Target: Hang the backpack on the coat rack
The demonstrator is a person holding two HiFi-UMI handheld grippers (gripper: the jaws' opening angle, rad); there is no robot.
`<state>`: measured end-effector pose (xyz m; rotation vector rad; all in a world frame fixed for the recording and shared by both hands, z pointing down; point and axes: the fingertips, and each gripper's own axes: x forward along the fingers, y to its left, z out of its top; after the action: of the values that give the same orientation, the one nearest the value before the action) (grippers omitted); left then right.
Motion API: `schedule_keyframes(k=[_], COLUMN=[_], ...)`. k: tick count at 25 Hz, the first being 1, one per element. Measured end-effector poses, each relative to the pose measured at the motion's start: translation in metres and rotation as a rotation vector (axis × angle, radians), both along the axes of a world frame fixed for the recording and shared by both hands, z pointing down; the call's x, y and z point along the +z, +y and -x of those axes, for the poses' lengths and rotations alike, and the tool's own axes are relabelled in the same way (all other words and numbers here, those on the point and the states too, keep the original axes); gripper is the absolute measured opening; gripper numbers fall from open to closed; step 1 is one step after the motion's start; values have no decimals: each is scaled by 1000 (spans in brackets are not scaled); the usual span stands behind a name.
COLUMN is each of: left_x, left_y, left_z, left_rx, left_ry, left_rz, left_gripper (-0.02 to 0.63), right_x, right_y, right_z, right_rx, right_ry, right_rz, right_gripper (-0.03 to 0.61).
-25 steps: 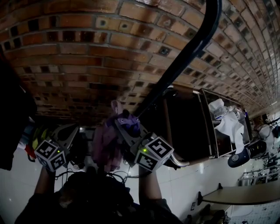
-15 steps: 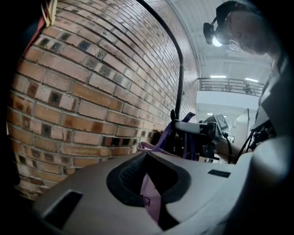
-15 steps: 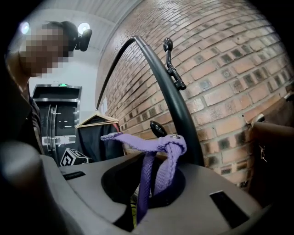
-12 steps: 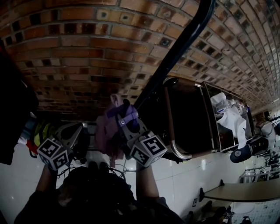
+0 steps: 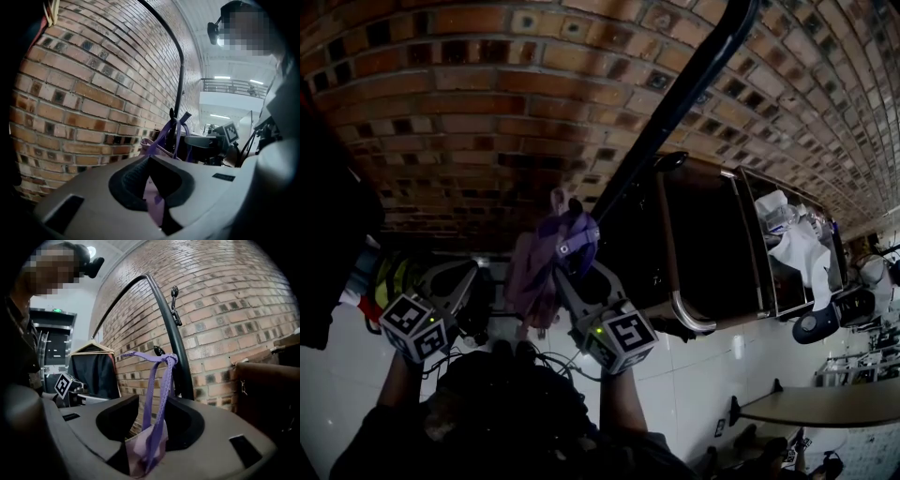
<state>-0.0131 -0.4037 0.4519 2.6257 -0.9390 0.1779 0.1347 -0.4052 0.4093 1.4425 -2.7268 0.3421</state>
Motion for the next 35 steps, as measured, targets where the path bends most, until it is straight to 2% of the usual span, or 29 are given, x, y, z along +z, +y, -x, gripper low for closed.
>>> schedule_keyframes(k=[4, 8, 11, 18, 26, 31, 35], left_x=[-5, -3, -9, -24, -11, -2, -1], left_y=[-1, 0, 0, -1, -4, 17, 51], left_z=[2, 5, 2, -9, -14, -3, -3], left_rx=[5, 15, 32, 100, 162, 120, 91], left_ry=[8, 17, 24, 47, 35, 24, 14], left_rz=[-4, -8, -21, -43, -24, -8, -16], left_gripper=[12, 12, 12, 12, 12, 12, 12], right_x=[-8, -52, -64, -53, -35, -31, -23], right_y=[20, 41, 49, 37, 25, 43, 77], right_z=[-14, -32, -25, -2, 17, 26, 19], right_rx=[56, 154, 141, 174, 173, 108, 107], right_ry=[79, 84, 101, 75, 38, 0, -19], right_rz=[-15, -215, -275, -262, -208, -224, -220], right_gripper=[155, 150, 100, 0, 0, -3, -3])
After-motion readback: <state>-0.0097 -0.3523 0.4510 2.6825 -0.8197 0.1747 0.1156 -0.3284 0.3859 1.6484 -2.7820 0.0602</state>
